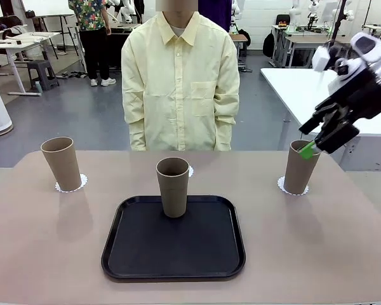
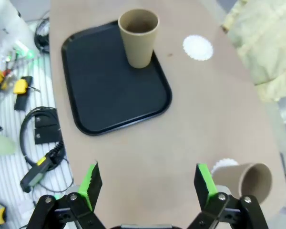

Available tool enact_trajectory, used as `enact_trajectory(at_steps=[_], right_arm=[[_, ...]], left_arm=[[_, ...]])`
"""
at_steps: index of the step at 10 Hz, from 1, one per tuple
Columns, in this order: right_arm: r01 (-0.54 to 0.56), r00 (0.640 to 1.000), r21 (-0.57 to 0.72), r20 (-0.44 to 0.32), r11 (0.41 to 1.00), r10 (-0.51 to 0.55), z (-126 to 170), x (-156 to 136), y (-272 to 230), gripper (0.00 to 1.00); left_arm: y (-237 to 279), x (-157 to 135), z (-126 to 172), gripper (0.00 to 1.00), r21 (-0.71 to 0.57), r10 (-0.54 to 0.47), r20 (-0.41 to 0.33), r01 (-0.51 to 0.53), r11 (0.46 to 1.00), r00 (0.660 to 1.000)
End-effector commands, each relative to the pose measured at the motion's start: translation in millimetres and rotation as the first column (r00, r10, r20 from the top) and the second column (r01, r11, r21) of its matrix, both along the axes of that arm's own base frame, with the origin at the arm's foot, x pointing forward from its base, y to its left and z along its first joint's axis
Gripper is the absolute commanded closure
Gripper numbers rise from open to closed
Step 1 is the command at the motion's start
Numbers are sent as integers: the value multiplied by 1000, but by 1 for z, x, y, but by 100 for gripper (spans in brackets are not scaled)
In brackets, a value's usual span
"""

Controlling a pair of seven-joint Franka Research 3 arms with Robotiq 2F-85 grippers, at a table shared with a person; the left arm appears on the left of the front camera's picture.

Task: Place coasters on the table and set cups on them.
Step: Take one Reusable plastic cup from the Flat Tray and place it on a coaster set by the human.

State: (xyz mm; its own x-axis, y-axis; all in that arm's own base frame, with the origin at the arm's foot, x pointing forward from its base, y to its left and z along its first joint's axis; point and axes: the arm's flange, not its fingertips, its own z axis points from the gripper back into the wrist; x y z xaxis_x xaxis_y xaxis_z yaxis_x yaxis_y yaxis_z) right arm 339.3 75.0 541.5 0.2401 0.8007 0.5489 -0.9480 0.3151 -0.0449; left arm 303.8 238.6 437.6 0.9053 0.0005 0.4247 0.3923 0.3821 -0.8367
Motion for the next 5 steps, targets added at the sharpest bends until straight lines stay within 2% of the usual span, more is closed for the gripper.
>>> enact_trajectory(at_steps=[1,3,4,5], right_arm=[[12,997,20,-71,1000,-10,-12,21,-6,0],[7,994,12,-114,1000,-5,-25,26,-5,0],[2,998,15,-70,1000,-1,-23,16,-3,0],[2,998,15,-70,1000,-1,-23,16,-3,0]], left_arm=[[1,-1,2,0,-10,1,6,-1,1000,1000],[1,-1,2,0,-10,1,6,-1,1000,1000],[1,-1,2,0,-10,1,6,-1,1000,1000],[1,-1,2,0,-10,1,6,-1,1000,1000]])
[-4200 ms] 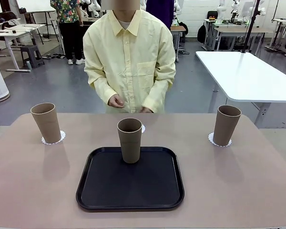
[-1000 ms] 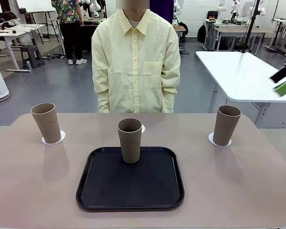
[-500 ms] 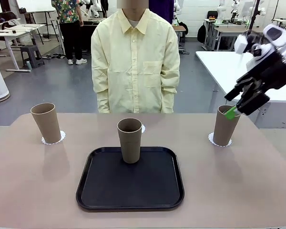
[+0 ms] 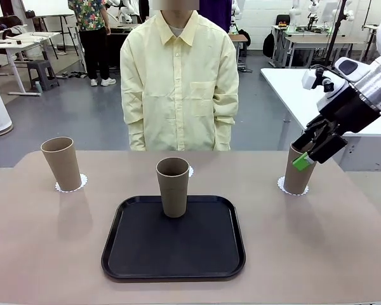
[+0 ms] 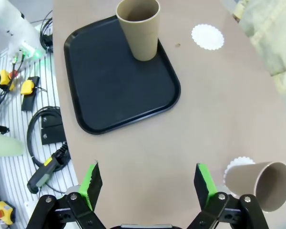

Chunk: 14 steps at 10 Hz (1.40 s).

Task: Place coasters on the table and set cups on them.
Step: Take one Reusable plastic cup from the Flat Tray and place it on a coaster set by the human.

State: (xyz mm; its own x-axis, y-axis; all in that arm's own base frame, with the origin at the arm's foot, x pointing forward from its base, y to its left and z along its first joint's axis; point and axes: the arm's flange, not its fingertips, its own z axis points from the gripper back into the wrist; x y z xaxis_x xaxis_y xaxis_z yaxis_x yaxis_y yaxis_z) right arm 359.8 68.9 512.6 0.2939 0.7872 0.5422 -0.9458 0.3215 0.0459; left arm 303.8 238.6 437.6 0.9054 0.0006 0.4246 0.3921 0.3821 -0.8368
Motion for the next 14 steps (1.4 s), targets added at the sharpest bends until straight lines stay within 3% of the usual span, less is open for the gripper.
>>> enact_trajectory(at_steps=[1,7,9,11,14], right_arm=[[-5,1000,-6,19,1000,5,6,-5,3,0],[-9,1000,4,21,1000,9,8,-4,3,0],[-166,973,25,168,986,160,-11,20,22,0],[-247,952,68,201,966,230,-36,50,51,0],[-305,928,180,279,935,249,-61,75,91,0]], left_arm=[[1,-1,2,0,-10,1,7,-1,1000,1000],[1,-1,2,0,-10,1,7,-1,1000,1000],[1,-1,2,0,-10,1,7,-1,1000,1000],[1,-1,2,0,-10,1,7,-1,1000,1000],[1,-1,2,0,-10,1,7,-1,1000,1000]])
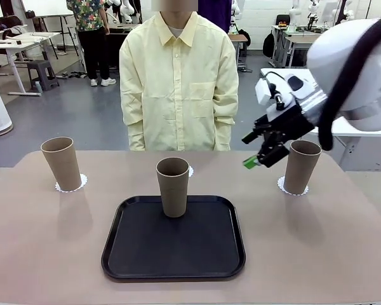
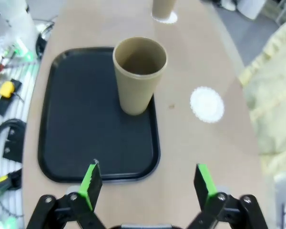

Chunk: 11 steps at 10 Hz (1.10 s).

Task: Place coasters on the table and set cups on them.
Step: Take one Reusable plastic cup from the Flat Tray and place it on a coaster set by the human.

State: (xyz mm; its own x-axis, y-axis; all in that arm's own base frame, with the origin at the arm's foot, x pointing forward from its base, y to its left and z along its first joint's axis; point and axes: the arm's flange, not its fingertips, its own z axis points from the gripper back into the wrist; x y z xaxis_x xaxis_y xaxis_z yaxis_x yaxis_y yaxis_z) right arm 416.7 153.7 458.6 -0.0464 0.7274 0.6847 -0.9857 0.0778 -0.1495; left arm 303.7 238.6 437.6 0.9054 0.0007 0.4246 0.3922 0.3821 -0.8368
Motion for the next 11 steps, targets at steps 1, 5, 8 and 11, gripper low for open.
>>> enact_trajectory(at_steps=[1,5,8,11], right_arm=[[-73,997,128,-1,989,74,-15,24,21,0],[-122,990,186,-52,975,134,-42,32,50,0],[-118,990,156,-57,981,128,-37,22,51,0],[-118,990,156,-57,981,128,-37,22,51,0]], left_arm=[[1,-1,2,0,-10,1,7,-1,1000,1000],[1,-1,2,0,-10,1,7,-1,1000,1000],[1,-1,2,0,-10,1,7,-1,1000,1000],[1,-1,2,0,-10,1,7,-1,1000,1000]])
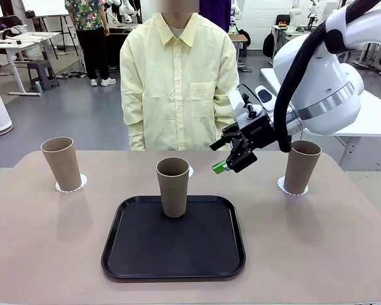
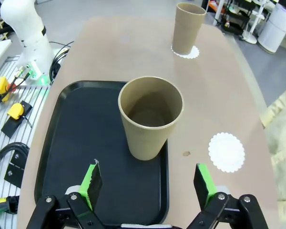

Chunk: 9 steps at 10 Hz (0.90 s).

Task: Place coasters on the table and set cups on them.
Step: Take one Reusable plastic cup from the Flat Tray and place it on a coaster set by the human.

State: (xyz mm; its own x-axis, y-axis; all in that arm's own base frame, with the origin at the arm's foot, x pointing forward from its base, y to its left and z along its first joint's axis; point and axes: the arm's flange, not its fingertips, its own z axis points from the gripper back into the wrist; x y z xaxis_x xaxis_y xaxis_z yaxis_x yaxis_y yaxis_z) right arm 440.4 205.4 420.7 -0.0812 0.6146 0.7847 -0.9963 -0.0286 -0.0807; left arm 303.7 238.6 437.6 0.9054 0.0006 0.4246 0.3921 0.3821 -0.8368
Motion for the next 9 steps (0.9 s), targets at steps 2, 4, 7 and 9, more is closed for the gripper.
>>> enact_trajectory(at_steps=[2,4,7,9], right_arm=[[-104,993,165,-44,981,113,-13,9,0,0],[-111,991,279,-47,954,129,-31,16,-1,0],[-126,989,338,-33,933,146,-61,11,-3,0],[-137,987,337,-29,931,156,-78,6,3,0]], left_arm=[[1,-1,2,0,-10,1,7,-1,1000,1000],[1,-1,2,0,-10,1,7,-1,1000,1000],[1,-1,2,0,-10,1,7,-1,1000,1000],[1,-1,2,0,-10,1,7,-1,1000,1000]])
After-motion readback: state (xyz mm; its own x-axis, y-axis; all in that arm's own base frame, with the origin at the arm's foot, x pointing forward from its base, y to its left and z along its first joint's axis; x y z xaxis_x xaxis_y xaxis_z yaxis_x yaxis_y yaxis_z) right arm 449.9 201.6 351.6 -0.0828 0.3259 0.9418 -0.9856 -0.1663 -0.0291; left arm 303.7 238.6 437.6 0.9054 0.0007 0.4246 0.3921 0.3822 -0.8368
